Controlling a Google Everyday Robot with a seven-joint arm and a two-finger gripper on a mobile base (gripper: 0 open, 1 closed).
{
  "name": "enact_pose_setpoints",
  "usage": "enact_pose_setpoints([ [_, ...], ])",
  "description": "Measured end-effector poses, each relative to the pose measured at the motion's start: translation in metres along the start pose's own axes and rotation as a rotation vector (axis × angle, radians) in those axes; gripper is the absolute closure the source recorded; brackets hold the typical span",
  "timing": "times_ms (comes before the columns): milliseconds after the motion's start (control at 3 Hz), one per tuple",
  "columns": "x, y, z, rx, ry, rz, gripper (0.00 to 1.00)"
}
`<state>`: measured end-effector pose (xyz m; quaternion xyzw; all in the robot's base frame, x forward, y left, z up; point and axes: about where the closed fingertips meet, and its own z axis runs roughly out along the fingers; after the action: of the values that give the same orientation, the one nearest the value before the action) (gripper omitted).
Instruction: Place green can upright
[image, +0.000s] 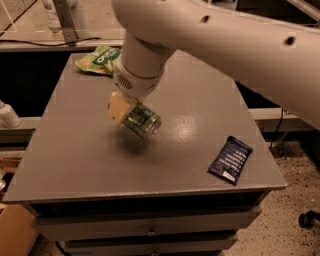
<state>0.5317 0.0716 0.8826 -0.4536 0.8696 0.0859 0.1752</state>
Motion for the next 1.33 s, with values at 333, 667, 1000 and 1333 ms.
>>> enact_pose_setpoints([
  [333,-0.011,-0.020,-0.035,-0.024,-0.185,-0.029,1.00],
  [667,-0.023,-0.046,-0.057,-0.048,-0.354,-0.064,1.00],
  [1000,-0.040,-0.077,-0.067,-0.095,-0.528,-0.098,1.00],
  [1333,-0.053,-0.095,-0.071,-0.154,-0.676,-0.150,1.00],
])
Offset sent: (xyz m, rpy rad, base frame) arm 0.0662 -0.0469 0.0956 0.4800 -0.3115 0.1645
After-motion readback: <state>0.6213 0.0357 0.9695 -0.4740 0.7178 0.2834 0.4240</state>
